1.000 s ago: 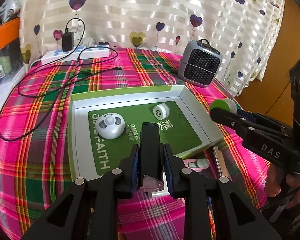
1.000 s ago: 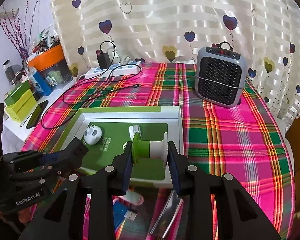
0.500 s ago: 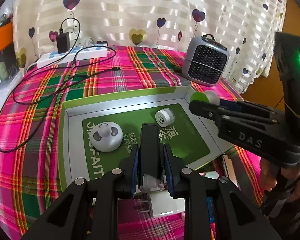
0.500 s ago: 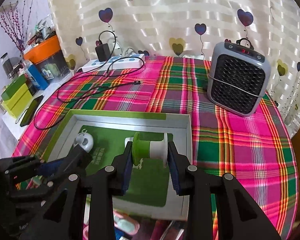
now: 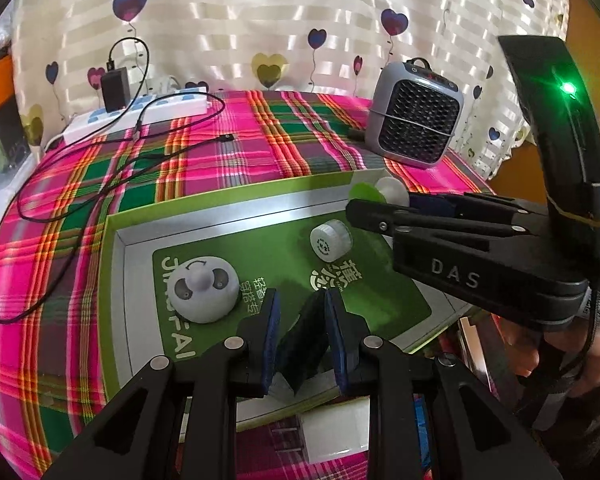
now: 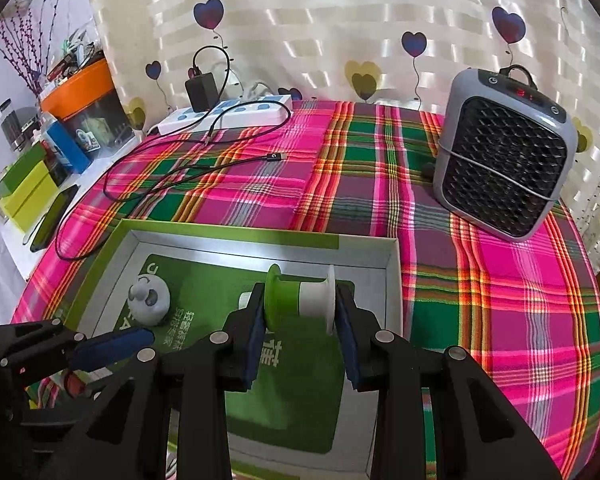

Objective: Organize rigid objects
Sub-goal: 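Open the left tool over the box while the right tool lowers the roller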

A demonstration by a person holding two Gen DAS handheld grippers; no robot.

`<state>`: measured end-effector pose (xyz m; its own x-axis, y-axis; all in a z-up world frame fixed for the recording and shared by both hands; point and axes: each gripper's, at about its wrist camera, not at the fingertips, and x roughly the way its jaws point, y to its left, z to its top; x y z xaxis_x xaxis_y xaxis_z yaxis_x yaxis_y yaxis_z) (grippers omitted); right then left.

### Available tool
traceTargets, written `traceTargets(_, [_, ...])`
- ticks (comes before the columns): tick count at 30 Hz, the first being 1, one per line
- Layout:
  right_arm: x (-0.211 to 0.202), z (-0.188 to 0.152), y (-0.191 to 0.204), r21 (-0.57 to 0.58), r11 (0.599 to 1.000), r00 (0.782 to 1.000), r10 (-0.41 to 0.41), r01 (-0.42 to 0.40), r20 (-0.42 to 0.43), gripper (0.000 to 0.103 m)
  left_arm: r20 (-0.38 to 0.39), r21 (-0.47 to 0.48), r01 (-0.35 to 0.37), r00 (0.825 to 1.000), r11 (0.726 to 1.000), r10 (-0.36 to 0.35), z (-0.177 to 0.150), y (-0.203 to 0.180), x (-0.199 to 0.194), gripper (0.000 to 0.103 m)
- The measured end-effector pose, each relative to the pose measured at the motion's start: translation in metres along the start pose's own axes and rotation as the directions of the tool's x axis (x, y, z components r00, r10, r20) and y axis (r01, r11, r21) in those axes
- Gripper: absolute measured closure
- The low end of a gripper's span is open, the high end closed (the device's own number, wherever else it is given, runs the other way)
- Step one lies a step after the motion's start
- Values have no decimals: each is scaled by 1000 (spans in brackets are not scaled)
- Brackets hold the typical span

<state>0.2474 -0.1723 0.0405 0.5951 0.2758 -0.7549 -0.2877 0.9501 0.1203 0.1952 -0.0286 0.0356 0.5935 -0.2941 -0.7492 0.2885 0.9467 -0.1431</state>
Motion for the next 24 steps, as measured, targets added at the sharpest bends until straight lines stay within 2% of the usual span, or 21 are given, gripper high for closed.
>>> traceTargets(12, [14, 10, 2, -18, 1000, 1000, -12, 12, -18, 69, -4, -6, -3, 1000, 1000, 3, 1, 1, 4, 81])
traceTargets(24, [22, 11, 0, 15, 1000, 999, -2, 3, -37, 69, -3, 7, -8, 1000, 1000, 8, 1, 0, 4, 81])
